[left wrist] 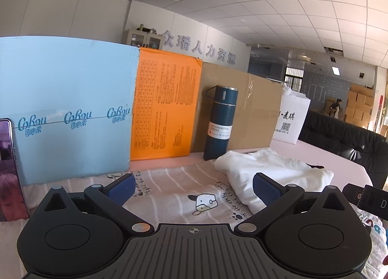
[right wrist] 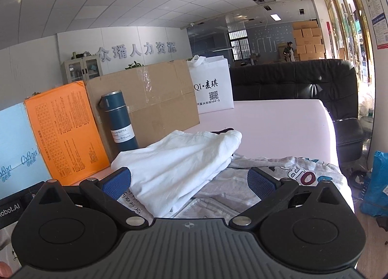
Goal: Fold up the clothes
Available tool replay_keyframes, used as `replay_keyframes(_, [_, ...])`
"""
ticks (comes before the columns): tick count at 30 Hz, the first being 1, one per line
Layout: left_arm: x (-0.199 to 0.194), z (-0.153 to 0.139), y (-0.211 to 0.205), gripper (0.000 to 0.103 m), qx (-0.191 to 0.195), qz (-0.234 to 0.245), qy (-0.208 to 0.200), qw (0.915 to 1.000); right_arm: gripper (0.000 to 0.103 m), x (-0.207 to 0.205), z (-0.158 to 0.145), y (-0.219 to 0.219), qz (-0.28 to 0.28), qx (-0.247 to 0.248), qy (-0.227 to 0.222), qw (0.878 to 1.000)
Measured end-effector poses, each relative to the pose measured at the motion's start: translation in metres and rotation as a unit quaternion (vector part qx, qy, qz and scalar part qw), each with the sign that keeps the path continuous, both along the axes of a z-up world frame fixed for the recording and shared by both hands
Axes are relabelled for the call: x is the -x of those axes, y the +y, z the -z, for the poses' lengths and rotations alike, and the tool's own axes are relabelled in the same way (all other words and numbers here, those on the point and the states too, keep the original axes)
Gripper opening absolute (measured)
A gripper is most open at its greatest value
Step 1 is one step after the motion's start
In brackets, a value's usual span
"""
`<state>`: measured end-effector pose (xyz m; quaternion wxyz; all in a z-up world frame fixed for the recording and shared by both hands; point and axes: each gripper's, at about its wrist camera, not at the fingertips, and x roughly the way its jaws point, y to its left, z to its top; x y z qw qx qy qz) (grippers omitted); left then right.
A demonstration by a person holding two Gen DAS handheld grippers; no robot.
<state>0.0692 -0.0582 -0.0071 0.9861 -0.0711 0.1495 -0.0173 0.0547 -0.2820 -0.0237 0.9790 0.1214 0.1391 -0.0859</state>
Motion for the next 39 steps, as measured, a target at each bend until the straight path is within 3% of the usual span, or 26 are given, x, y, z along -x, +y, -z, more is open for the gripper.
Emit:
replay_keyframes(9, [0.002, 0.004, -0.011, 0.103, -0.018, 0.020, 0.004, 0.9996, 0.103, -0.010, 0.009, -0.006, 0.032, 0.021, 0.038, 0.999])
replay_keyframes(39, [0.002, 0.008, -0.017, 0.103, -0.015, 0.043, 0.011, 0.9989, 0.103, -0.014, 0.014, 0.004, 0.020, 0.041, 0.042, 0.998])
